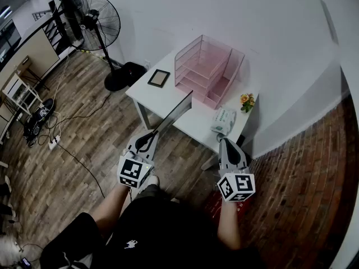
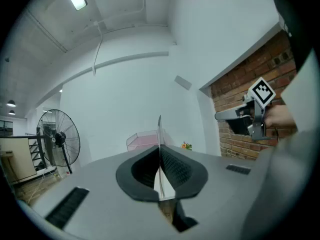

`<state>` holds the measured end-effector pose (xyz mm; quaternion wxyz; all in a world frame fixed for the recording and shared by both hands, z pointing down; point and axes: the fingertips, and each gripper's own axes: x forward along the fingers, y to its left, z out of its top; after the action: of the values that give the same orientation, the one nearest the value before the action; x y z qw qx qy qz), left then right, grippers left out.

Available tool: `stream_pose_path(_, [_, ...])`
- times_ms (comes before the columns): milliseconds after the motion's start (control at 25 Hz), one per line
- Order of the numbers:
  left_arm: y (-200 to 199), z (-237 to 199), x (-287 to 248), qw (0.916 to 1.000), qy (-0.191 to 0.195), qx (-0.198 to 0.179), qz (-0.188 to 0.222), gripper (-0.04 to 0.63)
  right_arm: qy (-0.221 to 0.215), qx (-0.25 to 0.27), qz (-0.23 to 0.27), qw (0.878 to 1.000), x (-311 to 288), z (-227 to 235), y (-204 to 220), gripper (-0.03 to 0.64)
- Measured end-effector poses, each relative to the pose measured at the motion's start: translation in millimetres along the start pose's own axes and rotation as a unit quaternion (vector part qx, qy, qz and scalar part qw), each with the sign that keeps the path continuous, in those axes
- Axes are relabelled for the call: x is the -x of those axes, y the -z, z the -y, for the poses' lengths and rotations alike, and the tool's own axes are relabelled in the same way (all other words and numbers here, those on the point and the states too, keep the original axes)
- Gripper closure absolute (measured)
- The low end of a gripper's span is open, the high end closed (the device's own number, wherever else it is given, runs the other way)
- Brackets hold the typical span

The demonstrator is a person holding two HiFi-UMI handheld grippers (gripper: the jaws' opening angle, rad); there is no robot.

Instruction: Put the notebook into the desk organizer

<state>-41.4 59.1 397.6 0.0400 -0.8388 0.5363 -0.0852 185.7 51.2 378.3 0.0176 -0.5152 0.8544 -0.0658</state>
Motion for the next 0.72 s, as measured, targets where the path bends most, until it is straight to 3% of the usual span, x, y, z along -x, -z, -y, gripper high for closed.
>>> stream_pose_path(720, [0.8,13.2,9.7,1.0,-0.009,-0.001,0.0,0.586,-0.01,-0.023,0.008,1.0,20.6,1.0,6.0,0.615])
